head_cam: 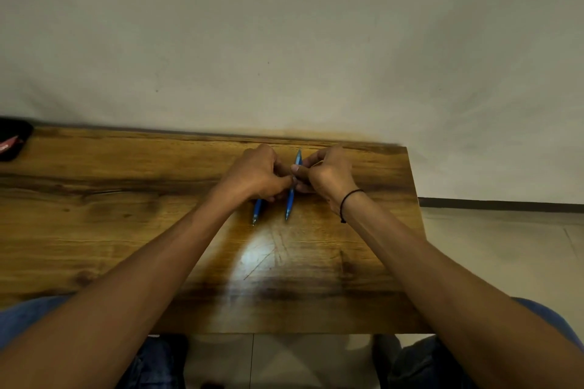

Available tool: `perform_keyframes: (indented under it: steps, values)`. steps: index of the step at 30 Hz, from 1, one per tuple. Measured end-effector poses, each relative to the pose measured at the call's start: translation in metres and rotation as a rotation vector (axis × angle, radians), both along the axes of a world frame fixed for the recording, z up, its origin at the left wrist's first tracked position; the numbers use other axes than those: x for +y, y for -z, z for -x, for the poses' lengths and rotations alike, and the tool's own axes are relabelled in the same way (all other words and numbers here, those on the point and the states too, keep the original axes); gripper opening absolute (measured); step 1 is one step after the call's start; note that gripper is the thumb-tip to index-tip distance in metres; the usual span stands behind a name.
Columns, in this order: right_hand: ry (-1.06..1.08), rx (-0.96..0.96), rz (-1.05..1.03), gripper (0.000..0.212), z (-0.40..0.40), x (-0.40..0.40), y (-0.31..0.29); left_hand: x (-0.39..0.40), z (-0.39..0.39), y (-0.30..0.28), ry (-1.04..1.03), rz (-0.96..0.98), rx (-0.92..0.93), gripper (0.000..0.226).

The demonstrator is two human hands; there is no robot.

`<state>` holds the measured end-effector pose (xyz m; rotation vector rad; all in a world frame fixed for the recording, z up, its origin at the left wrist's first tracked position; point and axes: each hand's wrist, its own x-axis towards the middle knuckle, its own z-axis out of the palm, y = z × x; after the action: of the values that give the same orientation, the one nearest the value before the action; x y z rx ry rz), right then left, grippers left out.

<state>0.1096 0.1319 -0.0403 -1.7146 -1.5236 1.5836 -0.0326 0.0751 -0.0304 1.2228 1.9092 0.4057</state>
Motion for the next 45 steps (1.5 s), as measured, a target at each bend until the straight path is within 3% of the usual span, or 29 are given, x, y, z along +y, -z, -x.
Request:
perform_keyframes:
  steps: [3,8,15,20,23,29,45]
  values:
    - [-0.076,-0.137,-0.121,0.020,0.003,-0.003,0.009,-0.001,0.001,-0.003,0.047,-0.017,0.193,0.010]
    - [-0.194,-0.274,-0.263,0.024,0.008,-0.006,0.016,-0.004,0.004,-0.004,0.083,-0.049,0.339,0.026]
    - [-0.246,-0.325,-0.315,0.028,0.010,-0.011,0.020,-0.004,0.018,0.002,0.082,-0.073,0.478,0.025]
    - [-0.262,-0.332,-0.319,0.030,0.010,-0.011,0.022,-0.006,0.024,0.010,0.114,-0.024,0.617,0.036]
    - [-0.260,-0.318,-0.291,0.032,0.010,-0.010,0.023,-0.006,0.024,0.013,0.127,0.024,0.590,0.035]
    - [-0.268,-0.312,-0.267,0.032,0.011,-0.012,0.025,-0.006,0.018,0.012,0.093,0.048,0.487,0.060]
    - [-0.333,-0.367,-0.334,0.028,0.011,-0.015,0.019,-0.003,0.017,0.020,-0.002,0.052,0.329,0.051]
